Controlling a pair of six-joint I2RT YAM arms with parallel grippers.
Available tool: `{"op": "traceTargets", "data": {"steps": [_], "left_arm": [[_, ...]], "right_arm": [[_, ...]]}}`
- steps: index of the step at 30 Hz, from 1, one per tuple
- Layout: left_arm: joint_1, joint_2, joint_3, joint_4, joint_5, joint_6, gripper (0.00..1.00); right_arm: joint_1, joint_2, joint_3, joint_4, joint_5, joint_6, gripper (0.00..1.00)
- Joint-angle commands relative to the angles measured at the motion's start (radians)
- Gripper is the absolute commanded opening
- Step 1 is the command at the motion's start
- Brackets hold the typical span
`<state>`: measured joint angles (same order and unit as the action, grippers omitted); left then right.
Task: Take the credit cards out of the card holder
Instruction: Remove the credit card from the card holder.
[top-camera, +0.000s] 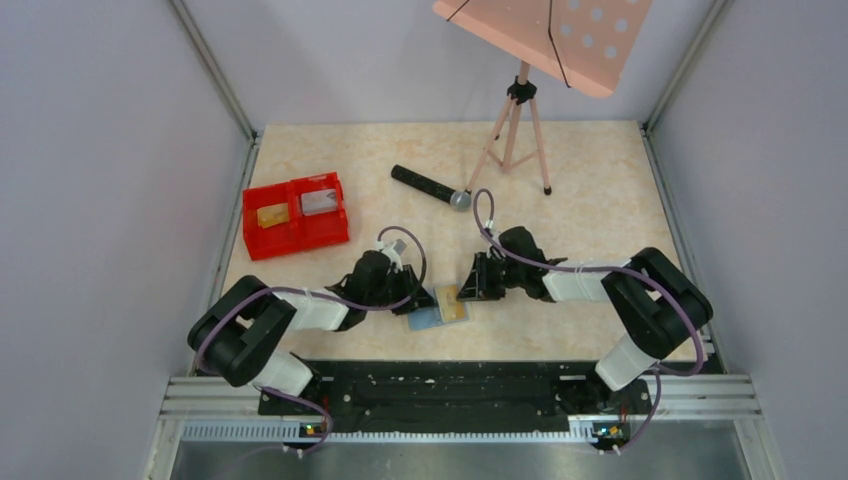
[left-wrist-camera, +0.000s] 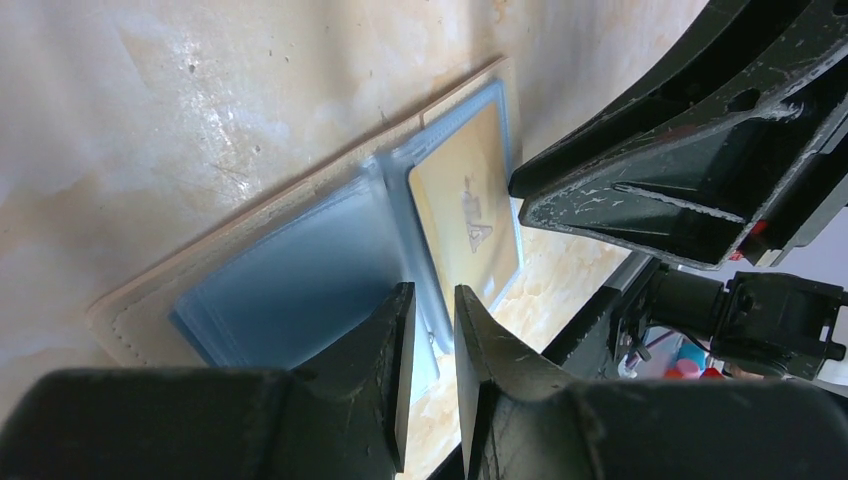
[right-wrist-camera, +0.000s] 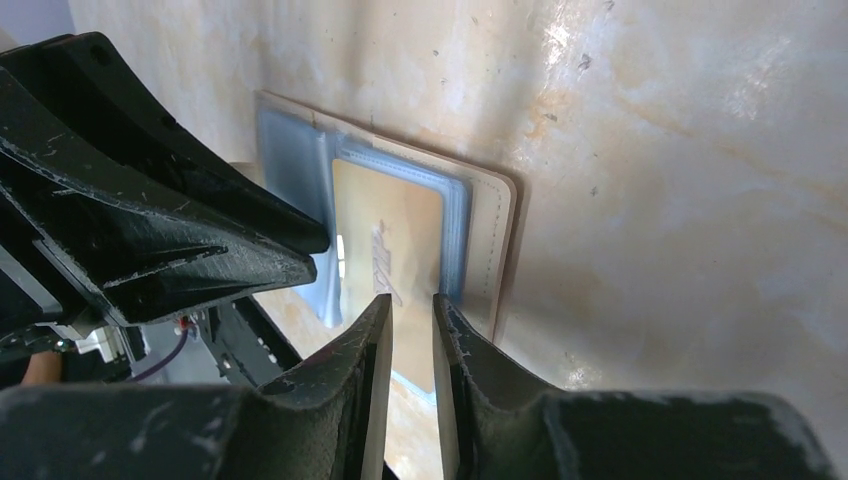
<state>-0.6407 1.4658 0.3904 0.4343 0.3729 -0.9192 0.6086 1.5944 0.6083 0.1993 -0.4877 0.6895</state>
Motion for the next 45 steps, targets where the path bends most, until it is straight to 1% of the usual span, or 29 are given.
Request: {"op": "traceTargets", "data": {"steps": [1,15,27,30,33,35,37,38,45], "left_arm": [[-0.007,0.019,-0.013,0.06,-0.01,-0.004,0.27],[-0.016,0.049,-0.011,0.113,0.008,-0.028,0.26],[-0.038,0.06,-0.008,0.134,0.001,-0.049,0.25],[-0.042,0.054,-0.01,0.137,0.001,-0.056,0.22],[-0.042,0.048,-0.009,0.133,0.005,-0.063,0.17],[-0.042,0.046,-0.008,0.135,0.009,-0.07,0.11],[-0.042,0.044,-0.01,0.134,0.011,-0.077,0.02],[-0.042,0.042,-0.011,0.131,0.011,-0.078,0.0],[-0.04,0.001,-0.016,0.071,0.0,-0.058,0.0]], "right_arm": [[0.022,0.024,-0.019,0.049,0.007,0.005,0.21],[0.023,0.025,-0.076,0.088,0.014,0.032,0.19],[0.023,0.011,-0.087,0.095,0.017,0.035,0.18],[0.024,0.01,-0.086,0.094,0.019,0.035,0.18],[0.023,0.01,-0.087,0.092,0.022,0.033,0.17],[0.023,0.012,-0.088,0.085,0.027,0.03,0.17],[0.023,0.013,-0.087,0.077,0.035,0.024,0.17],[0.023,0.012,-0.087,0.073,0.037,0.022,0.17],[0.024,0.016,-0.087,0.058,0.052,0.016,0.17]]}}
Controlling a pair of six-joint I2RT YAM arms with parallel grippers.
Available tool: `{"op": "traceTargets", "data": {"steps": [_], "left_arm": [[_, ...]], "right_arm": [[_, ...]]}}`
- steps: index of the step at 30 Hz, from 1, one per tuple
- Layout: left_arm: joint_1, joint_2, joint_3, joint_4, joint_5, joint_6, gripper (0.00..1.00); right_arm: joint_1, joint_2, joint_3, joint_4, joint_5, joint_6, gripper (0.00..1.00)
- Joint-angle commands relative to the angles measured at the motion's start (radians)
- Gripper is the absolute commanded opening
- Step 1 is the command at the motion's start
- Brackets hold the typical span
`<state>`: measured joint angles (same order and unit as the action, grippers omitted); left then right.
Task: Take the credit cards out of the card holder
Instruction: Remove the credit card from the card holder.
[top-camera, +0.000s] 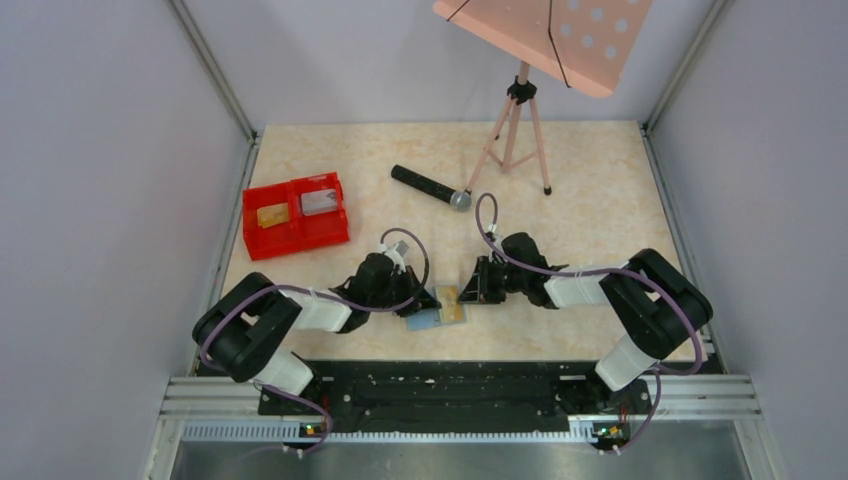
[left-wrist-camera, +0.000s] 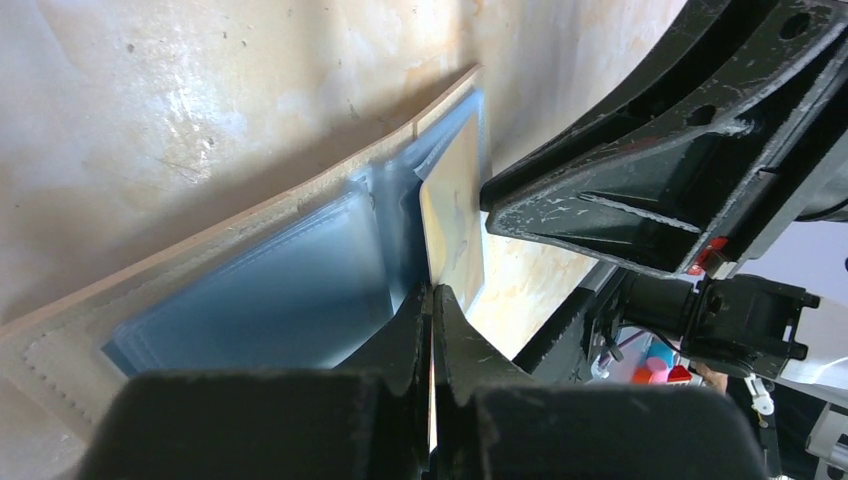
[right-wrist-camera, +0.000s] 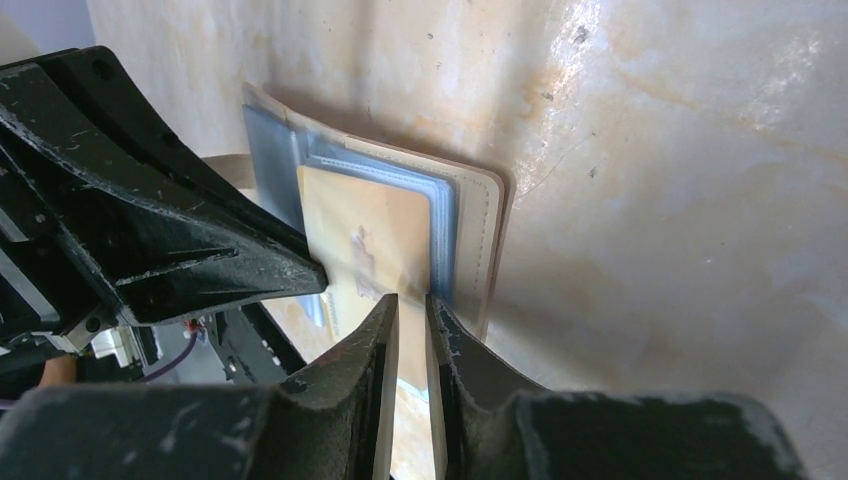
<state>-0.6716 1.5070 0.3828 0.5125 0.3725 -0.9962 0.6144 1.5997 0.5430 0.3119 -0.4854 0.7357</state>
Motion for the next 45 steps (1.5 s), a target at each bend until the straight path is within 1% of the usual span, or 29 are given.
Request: {"op": "traceTargets", "data": {"steps": [1,15,24,27,28,29,30,31,34,38,45], "left_arm": [[-0.009,-0.047,-0.009,-0.016,-0.001,0.023,0.0],[0.017,-0.105,-0.022,-0.092,-0.006,0.042,0.0],[0.03,-0.096,-0.02,-0.04,0.055,0.03,0.0],[0.03,-0.076,-0.011,-0.028,0.066,0.031,0.15],[0.03,-0.068,-0.009,-0.013,0.077,0.028,0.15],[0.03,-0.06,-0.007,0.004,0.089,0.024,0.1],[0.03,-0.05,-0.007,0.022,0.099,0.017,0.03],[0.03,-0.045,-0.007,0.04,0.107,0.01,0.0],[0.03,-0.031,-0.007,0.063,0.112,-0.002,0.0],[0.04,-0.049,-0.02,0.046,0.1,0.003,0.0],[0.09,-0.103,-0.038,-0.031,0.086,0.04,0.0]], "right_arm": [[0.018,0.012,-0.02,-0.055,0.051,-0.032,0.17],[0.016,0.015,0.0,-0.092,0.064,-0.051,0.16],[0.012,0.02,0.011,-0.097,0.058,-0.06,0.15],[0.012,0.011,0.015,-0.099,0.056,-0.061,0.15],[0.012,0.008,0.017,-0.102,0.056,-0.063,0.15],[0.011,0.005,0.017,-0.104,0.058,-0.064,0.15],[0.013,0.003,0.019,-0.106,0.059,-0.066,0.15],[0.012,0.001,0.019,-0.107,0.059,-0.066,0.15],[0.012,-0.001,0.02,-0.112,0.059,-0.07,0.15],[0.01,0.0,0.021,-0.118,0.063,-0.074,0.15],[-0.001,0.008,0.021,-0.123,0.063,-0.075,0.14]]}}
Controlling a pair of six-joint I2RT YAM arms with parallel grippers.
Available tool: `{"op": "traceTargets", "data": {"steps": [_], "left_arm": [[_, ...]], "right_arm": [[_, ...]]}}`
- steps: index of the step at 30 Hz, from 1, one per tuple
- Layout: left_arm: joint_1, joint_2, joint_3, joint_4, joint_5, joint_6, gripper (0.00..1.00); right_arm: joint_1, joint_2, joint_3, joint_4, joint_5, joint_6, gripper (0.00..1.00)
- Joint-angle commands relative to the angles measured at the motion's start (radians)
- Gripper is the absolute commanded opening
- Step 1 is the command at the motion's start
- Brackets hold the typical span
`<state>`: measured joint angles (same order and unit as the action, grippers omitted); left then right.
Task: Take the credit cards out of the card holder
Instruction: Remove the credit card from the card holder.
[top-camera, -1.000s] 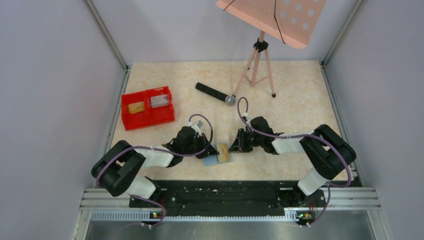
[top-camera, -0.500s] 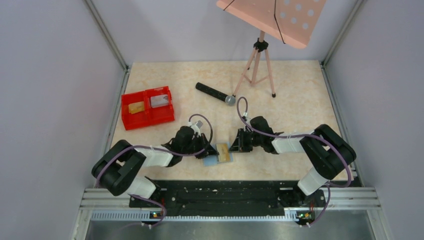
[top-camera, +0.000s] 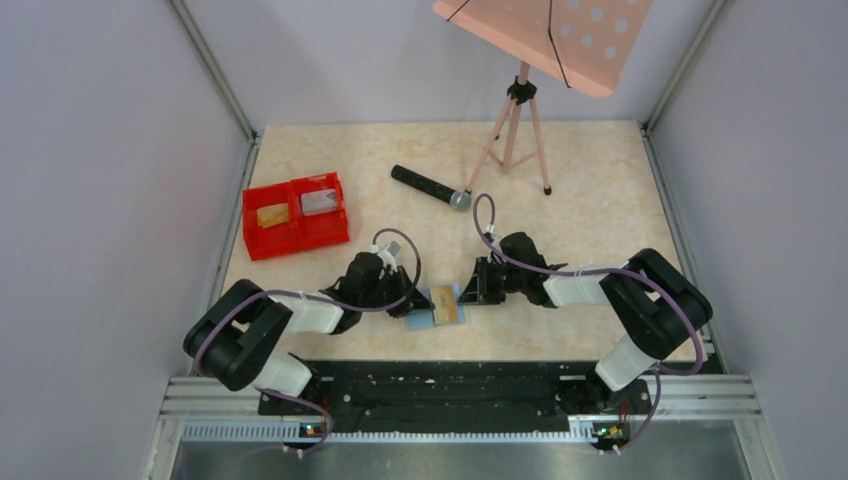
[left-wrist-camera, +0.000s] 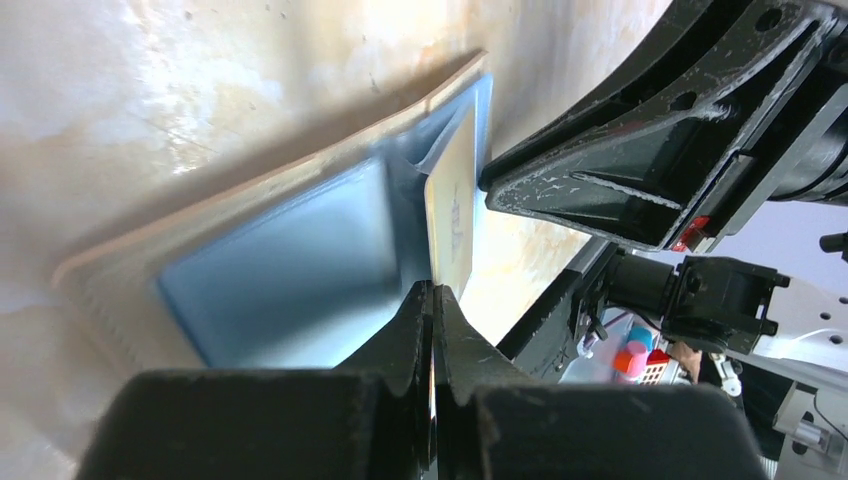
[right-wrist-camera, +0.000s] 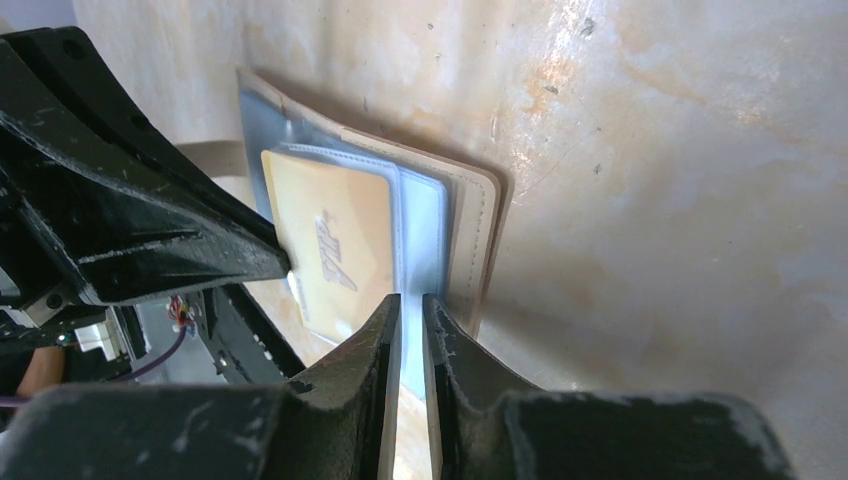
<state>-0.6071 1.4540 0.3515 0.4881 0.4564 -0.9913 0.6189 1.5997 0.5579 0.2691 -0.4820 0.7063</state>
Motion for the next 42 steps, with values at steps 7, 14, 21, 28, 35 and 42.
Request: {"op": "traceTargets", "data": {"steps": [7,14,21,28,35,42], "left_arm": [[0.041,-0.086,-0.015,-0.064,-0.003,0.054,0.0],[0.052,-0.132,-0.037,-0.09,-0.015,0.056,0.0],[0.078,-0.175,-0.025,-0.153,0.001,0.09,0.0],[0.09,-0.258,0.009,-0.289,0.007,0.152,0.0],[0.092,-0.339,0.089,-0.507,-0.012,0.261,0.0],[0.092,-0.4,0.131,-0.537,0.122,0.316,0.0]], "right_arm": [[-0.01,0.009,0.017,-0.091,0.062,-0.049,0.14],[-0.013,0.01,0.017,-0.094,0.062,-0.053,0.14],[-0.017,-0.009,0.027,-0.104,0.045,-0.073,0.14],[-0.024,-0.062,0.077,-0.169,0.006,-0.15,0.17],[-0.056,-0.104,0.121,-0.165,-0.097,-0.235,0.23],[-0.071,-0.144,0.192,-0.135,-0.247,-0.326,0.37]]}}
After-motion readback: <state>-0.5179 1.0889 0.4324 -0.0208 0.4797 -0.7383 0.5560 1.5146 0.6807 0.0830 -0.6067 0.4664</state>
